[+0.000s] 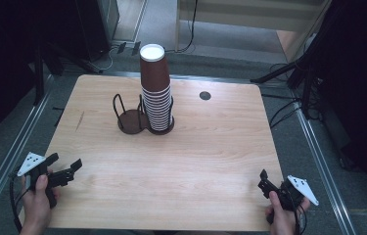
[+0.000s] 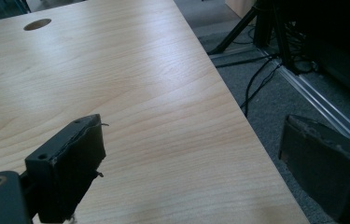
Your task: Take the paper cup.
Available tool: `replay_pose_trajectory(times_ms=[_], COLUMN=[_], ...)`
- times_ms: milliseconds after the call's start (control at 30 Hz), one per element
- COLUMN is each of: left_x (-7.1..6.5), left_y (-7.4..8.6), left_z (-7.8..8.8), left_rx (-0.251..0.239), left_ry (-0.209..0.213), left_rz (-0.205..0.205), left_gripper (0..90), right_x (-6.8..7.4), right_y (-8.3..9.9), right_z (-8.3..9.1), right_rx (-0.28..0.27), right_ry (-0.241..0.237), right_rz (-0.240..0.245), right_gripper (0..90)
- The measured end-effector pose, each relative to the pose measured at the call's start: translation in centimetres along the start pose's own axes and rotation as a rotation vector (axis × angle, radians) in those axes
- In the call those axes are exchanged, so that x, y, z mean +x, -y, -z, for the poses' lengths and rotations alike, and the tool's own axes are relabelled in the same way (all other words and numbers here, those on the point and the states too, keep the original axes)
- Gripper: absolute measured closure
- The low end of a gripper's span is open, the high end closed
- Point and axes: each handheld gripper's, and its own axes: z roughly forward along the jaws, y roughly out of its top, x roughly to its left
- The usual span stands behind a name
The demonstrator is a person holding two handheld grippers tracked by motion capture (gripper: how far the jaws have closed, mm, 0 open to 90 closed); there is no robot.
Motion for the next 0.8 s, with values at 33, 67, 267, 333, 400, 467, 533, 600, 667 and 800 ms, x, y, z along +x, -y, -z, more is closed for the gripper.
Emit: replay_pose_trajectory(times_ms=[33,67,267,333,400,467,533,600,667,800], left_x=[0.0,0.0,0.0,0.0,0.0,0.0,0.0,0.0,0.0,0.0], left_y=[0.0,0.0,0.0,0.0,0.0,0.1,0.1,0.1,0.1,0.1], left_z=[0.0,0.0,0.0,0.0,0.1,0.1,0.1,0.1,0.1,0.1], left_rx=[0.000,0.002,0.002,-0.001,-0.007,-0.009,-0.010,-0.010,-0.012,-0.011], left_ry=[0.000,0.000,0.001,0.000,0.002,0.003,-0.001,-0.002,-0.001,-0.003], left_rz=[0.001,0.000,-0.002,-0.001,0.002,0.009,0.010,0.008,0.005,0.008], left_gripper=[2.2,2.2,2.2,2.2,2.2,2.2,2.1,2.2,2.2,2.1], right_x=[0.0,0.0,0.1,0.2,0.4,0.6,0.9,1.4,1.9,3.4], right_y=[0.0,0.0,0.1,0.1,0.1,0.1,-0.1,-0.3,-0.6,-1.7], right_z=[0.0,0.0,0.2,0.2,0.2,0.3,0.4,0.5,0.7,1.4], right_rx=[0.000,-0.003,-0.016,-0.020,-0.024,-0.022,-0.027,-0.039,-0.048,-0.066], right_ry=[0.000,-0.001,0.002,0.009,0.034,0.037,0.026,0.027,0.017,-0.006], right_rz=[0.000,0.002,0.009,0.026,0.041,0.053,0.047,0.065,0.083,0.117], right_gripper=[7.0,7.0,7.1,7.1,7.3,7.3,7.3,7.3,7.3,7.2])
